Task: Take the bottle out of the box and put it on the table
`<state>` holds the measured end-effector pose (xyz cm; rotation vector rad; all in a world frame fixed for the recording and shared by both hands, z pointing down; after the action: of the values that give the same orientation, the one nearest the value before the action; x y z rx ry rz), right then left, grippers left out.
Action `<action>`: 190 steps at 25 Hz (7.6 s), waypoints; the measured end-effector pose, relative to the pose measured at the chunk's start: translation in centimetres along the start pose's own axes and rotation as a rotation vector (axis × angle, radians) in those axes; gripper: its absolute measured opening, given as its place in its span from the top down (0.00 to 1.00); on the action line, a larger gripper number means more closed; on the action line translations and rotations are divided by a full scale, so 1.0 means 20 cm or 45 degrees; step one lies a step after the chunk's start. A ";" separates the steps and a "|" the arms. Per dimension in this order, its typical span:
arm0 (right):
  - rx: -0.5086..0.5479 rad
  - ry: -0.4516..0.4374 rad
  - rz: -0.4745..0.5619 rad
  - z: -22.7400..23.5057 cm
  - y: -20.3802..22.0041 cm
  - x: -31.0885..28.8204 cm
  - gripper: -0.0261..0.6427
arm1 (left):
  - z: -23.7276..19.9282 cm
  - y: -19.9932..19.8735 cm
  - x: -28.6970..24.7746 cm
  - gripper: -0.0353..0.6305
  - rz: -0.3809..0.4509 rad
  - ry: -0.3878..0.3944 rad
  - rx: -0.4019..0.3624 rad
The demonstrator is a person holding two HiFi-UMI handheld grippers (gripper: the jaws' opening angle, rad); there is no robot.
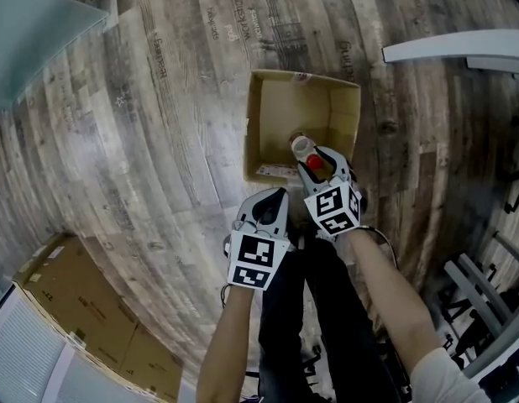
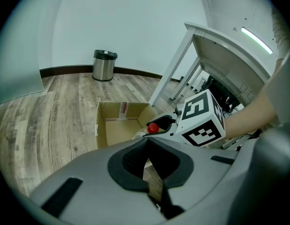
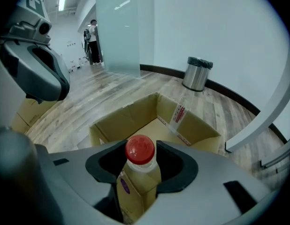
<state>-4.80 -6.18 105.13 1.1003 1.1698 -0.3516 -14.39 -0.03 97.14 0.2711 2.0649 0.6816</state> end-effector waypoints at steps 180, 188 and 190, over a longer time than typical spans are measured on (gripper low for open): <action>-1.321 1.103 0.789 -0.04 0.28 4.46 0.75 | 3.24 -1.45 1.59 0.93 0.228 0.728 -0.865; -1.290 1.131 0.746 -0.05 0.30 4.43 0.85 | 3.24 -1.43 1.58 0.93 0.214 0.737 -0.882; -1.283 1.140 0.739 -0.06 0.30 4.43 0.87 | 3.24 -1.42 1.58 0.92 0.208 0.740 -0.880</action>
<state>34.96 23.99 31.62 0.5965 1.4322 1.1884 23.62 13.93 31.00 -0.1840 2.1887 1.6706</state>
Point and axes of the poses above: the fingertips, and each gripper's own axes: x backward along the fingers, z to its right, y out of its underside, the point moved 5 cm from there along x, backward along the fingers, and after that the axes turned 4 degrees about x, right-handed, at the moved point
